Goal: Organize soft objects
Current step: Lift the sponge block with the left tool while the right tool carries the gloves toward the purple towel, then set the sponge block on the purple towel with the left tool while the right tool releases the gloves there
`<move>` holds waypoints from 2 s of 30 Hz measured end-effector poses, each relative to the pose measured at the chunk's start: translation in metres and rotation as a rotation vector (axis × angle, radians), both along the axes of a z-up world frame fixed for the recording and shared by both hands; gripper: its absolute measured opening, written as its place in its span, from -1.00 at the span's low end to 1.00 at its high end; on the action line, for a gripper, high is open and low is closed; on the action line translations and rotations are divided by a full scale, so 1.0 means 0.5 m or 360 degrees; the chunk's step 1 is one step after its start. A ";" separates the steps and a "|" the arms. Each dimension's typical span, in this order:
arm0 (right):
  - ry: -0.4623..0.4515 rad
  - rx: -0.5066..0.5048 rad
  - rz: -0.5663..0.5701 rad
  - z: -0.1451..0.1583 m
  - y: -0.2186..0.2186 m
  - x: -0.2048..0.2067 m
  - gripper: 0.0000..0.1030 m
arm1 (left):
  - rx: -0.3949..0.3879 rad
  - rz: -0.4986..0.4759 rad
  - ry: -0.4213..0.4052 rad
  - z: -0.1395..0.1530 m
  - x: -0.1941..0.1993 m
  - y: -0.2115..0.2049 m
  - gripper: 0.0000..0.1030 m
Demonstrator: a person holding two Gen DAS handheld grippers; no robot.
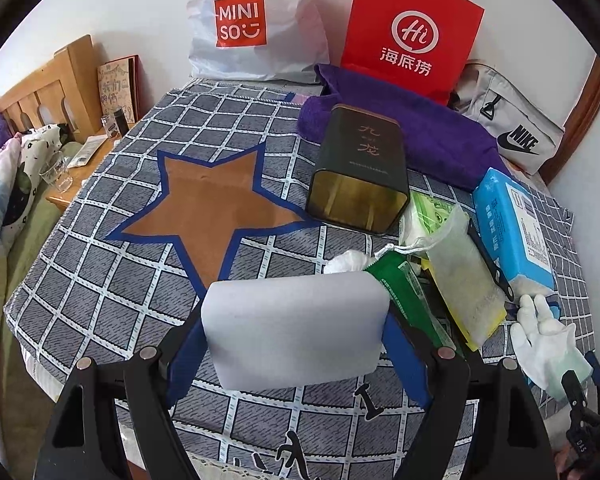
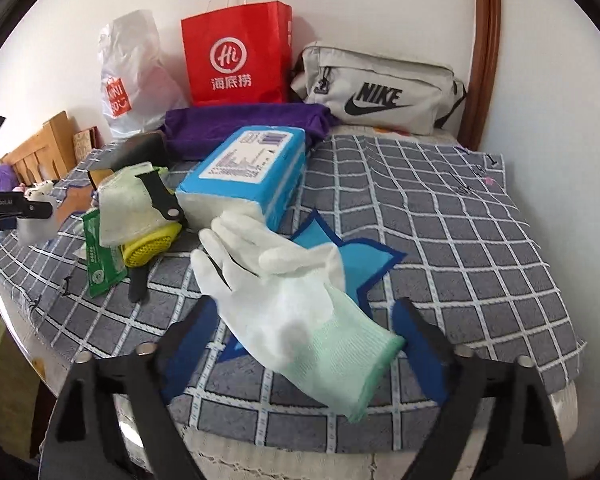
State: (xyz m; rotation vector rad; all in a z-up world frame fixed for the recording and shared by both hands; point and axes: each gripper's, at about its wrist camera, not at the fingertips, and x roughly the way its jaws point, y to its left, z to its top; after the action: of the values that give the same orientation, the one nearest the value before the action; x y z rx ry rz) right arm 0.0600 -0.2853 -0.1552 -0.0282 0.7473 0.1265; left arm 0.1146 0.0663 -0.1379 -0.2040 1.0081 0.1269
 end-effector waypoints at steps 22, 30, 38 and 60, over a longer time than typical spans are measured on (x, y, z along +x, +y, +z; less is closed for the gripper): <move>0.0209 -0.0146 -0.0005 -0.064 0.059 0.097 -0.63 | 0.0011 -0.0031 0.0062 -0.012 0.057 0.011 0.58; 0.0058 0.0062 -0.0004 0.057 0.021 0.088 -0.78 | 0.0052 -0.0110 0.0000 0.036 0.090 0.007 0.58; -0.0118 0.0100 0.0067 0.173 0.046 0.161 -0.79 | 0.0044 -0.0159 -0.0096 0.099 0.152 0.001 0.58; -0.0208 0.0278 0.0160 0.251 0.107 0.479 -0.86 | 0.0052 -0.0211 -0.0099 0.123 0.390 -0.021 0.58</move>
State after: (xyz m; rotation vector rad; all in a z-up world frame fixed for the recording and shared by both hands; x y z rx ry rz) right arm 0.2993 -0.2320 -0.0295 0.0916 0.6021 0.2828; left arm 0.3098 0.0560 -0.0762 -0.1101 0.9540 0.0164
